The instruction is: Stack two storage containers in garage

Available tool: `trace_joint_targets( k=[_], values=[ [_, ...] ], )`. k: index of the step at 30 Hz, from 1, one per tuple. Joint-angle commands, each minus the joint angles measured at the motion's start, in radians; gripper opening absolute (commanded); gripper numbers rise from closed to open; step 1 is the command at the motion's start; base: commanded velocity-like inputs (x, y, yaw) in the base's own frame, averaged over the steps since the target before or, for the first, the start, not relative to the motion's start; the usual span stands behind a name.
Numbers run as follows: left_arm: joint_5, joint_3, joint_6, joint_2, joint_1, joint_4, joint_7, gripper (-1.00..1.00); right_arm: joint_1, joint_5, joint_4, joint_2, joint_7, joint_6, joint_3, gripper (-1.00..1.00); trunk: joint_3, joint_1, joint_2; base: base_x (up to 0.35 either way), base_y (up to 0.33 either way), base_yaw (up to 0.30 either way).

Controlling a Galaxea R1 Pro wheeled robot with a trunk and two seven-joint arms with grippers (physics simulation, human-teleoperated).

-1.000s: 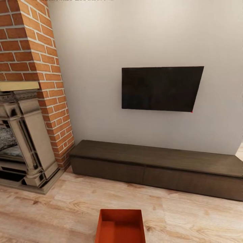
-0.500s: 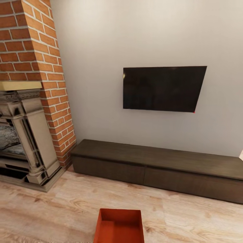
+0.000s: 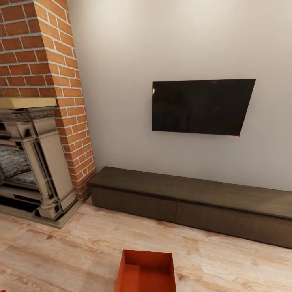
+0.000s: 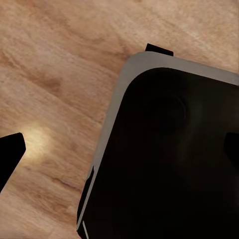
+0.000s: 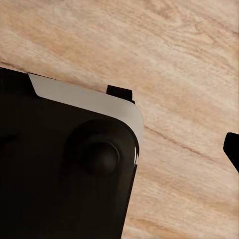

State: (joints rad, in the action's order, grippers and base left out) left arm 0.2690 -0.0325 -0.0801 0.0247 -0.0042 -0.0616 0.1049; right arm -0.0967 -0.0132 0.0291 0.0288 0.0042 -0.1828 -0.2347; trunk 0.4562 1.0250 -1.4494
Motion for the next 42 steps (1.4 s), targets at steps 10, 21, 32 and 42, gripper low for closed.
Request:
trace_joint_targets(
  k=[10,21,32,42],
  values=[
    [0.003,-0.003,-0.003,0.000,0.000,0.000,0.001,1.00,-0.001,-0.002,0.003,-0.001,0.000,-0.005,-0.005,1.00,0.001,0.000,-0.001,0.000,0.046,0.000],
    [0.003,-0.003,-0.003,0.000,0.000,0.000,0.001,1.00,-0.001,-0.004,0.003,-0.001,0.000,-0.004,-0.004,1.00,0.001,0.000,-0.001,0.000,0.038,0.000],
    [0.003,-0.003,-0.003,0.000,0.000,0.000,0.001,1.00,-0.001,-0.009,0.003,-0.003,0.000,-0.005,-0.003,1.00,0.001,0.000,-0.001,0.000,0.000,-0.117],
    [0.003,-0.003,-0.003,0.000,0.000,0.000,0.001,1.00,-0.001,-0.010,0.003,-0.003,0.000,-0.003,-0.003,1.00,0.001,0.000,-0.001,0.000,0.000,-0.029]
  ],
)
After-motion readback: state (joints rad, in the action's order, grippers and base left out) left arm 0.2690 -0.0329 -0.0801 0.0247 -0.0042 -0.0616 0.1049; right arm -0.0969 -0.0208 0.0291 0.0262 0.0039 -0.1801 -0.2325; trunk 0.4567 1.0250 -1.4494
